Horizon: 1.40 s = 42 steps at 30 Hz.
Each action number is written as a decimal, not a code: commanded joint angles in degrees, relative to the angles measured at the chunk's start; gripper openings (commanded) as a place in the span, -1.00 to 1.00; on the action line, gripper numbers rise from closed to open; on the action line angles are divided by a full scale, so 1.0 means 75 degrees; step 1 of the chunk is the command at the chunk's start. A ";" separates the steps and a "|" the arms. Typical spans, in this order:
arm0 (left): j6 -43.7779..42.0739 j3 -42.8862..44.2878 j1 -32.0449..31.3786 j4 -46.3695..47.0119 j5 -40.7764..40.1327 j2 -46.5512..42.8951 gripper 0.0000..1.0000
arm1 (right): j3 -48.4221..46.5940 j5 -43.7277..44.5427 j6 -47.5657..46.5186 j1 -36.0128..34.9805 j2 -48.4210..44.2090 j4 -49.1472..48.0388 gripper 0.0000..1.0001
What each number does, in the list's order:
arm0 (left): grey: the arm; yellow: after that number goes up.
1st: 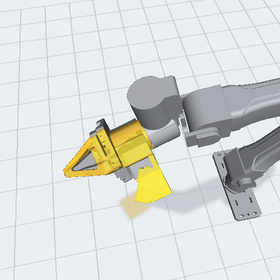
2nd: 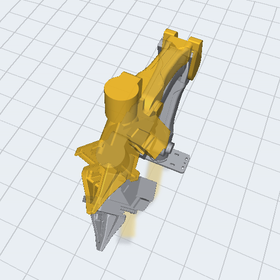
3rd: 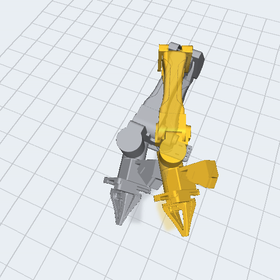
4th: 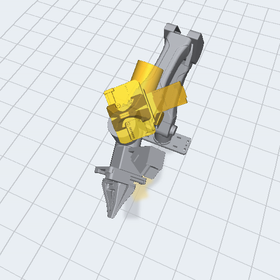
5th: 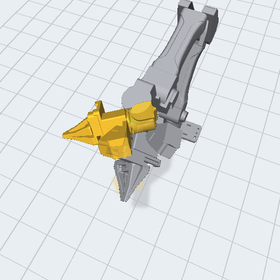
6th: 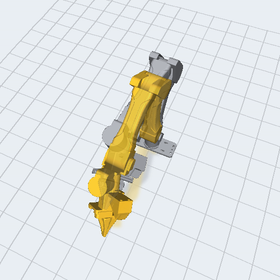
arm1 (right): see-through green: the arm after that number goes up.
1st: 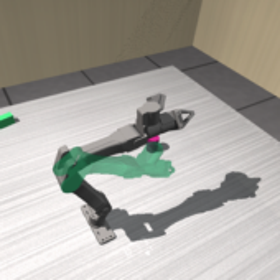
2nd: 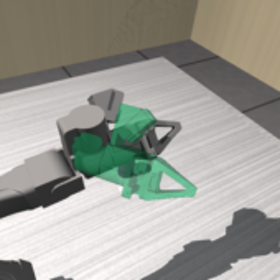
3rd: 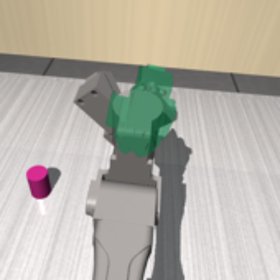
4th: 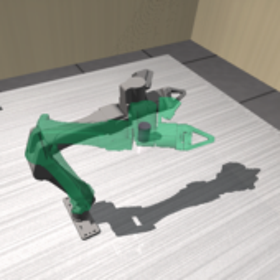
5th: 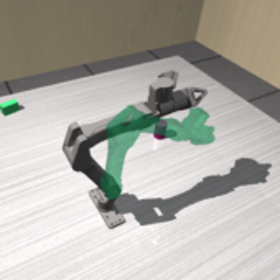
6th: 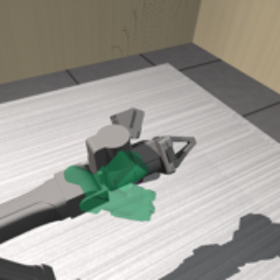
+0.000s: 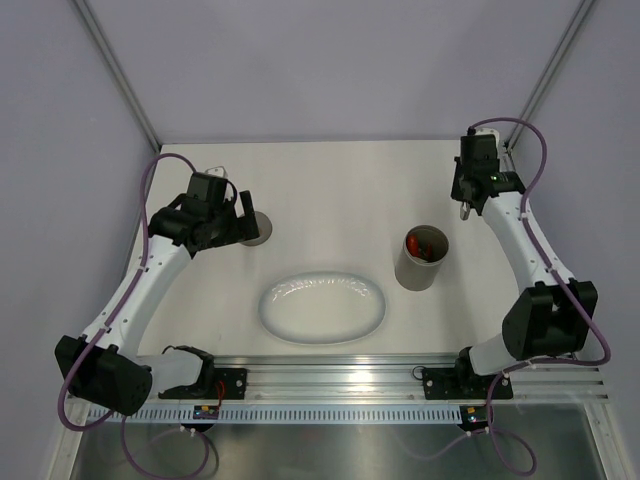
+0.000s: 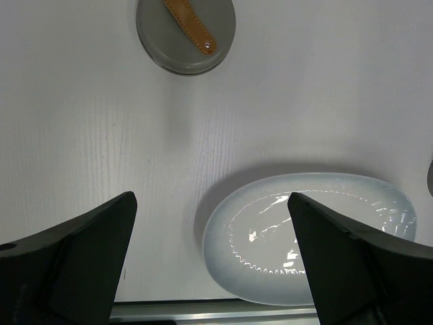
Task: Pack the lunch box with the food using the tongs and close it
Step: Place the clamp at the center of the board.
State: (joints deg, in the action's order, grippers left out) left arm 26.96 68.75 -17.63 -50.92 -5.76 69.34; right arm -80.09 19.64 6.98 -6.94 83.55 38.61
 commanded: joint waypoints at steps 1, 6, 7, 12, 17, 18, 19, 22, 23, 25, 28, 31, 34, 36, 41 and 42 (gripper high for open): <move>-0.0044 -0.0073 0.0042 0.0297 0.0065 -0.0128 0.98 | 0.0342 -0.0439 -0.0380 0.0257 0.0589 -0.0998 -0.81; -0.0091 -0.0190 0.0100 0.0320 0.0123 -0.0164 0.98 | 0.1489 -0.0824 -0.0509 0.0865 0.0965 -0.3024 -0.82; -0.0091 -0.0213 0.0100 0.0355 0.0147 -0.0152 0.98 | 0.1585 -0.0895 -0.0532 0.0867 0.1151 -0.3236 -0.82; -0.0091 -0.0190 0.0159 0.0367 0.0182 -0.0035 0.98 | 0.1539 -0.0779 -0.0498 0.1265 0.1855 -0.3906 -0.78; -0.0173 -0.0096 0.0264 0.0355 0.0135 0.0152 0.98 | 0.1094 -0.1141 -0.0322 0.1523 0.2734 -0.3835 -0.38; -0.0184 -0.0062 0.0276 0.0355 0.0135 0.0188 0.98 | 0.1035 -0.1177 -0.0299 0.1546 0.2840 -0.3812 -0.30; -0.0185 -0.0038 0.0288 0.0344 0.0112 0.0223 0.98 | 0.1000 -0.1235 -0.0287 0.1570 0.3038 -0.3801 -0.23; -0.0161 0.0125 0.0381 0.0203 0.0018 0.0457 0.98 | 0.0824 -0.1341 -0.0205 0.1605 0.3367 -0.3754 -0.06; -0.0150 0.0173 0.0416 0.0168 -0.0028 0.0527 0.98 | 0.0789 -0.1422 -0.0170 0.1617 0.3414 -0.3730 0.07; -0.0126 0.0301 0.0405 0.0109 -0.0111 0.0726 0.98 | 0.0695 -0.1505 -0.0111 0.1617 0.3485 -0.3707 0.17; -0.0103 0.0384 0.0417 0.0086 -0.0204 0.0949 0.98 | 0.0531 -0.1587 -0.0076 0.1617 0.3520 -0.3637 0.39; -0.0068 0.0466 0.0417 0.0074 -0.0321 0.1148 0.98 | 0.0297 -0.1541 -0.0111 0.1617 0.3485 -0.3380 0.62; -0.0009 0.0501 0.0417 0.0086 -0.0392 0.1266 0.98 | 0.0098 -0.1470 -0.0099 0.1617 0.3404 -0.3146 0.78; 0.0061 0.0548 0.0417 0.0097 -0.0427 0.1395 0.98 | -0.0078 -0.1482 -0.0053 0.1617 0.3345 -0.2958 0.84; 0.0132 0.0571 0.0417 0.0203 -0.0626 0.1734 0.98 | -0.0510 -0.1459 0.0287 0.1605 0.2900 -0.2115 0.87; 0.0132 0.0653 0.0405 0.0203 -0.0685 0.1921 0.98 | -0.0640 -0.1435 0.0404 0.1593 0.2841 -0.1834 0.87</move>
State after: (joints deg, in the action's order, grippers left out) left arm 27.31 70.72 -14.87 -51.13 -8.51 81.56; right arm -80.38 8.93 7.64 4.99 109.54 19.25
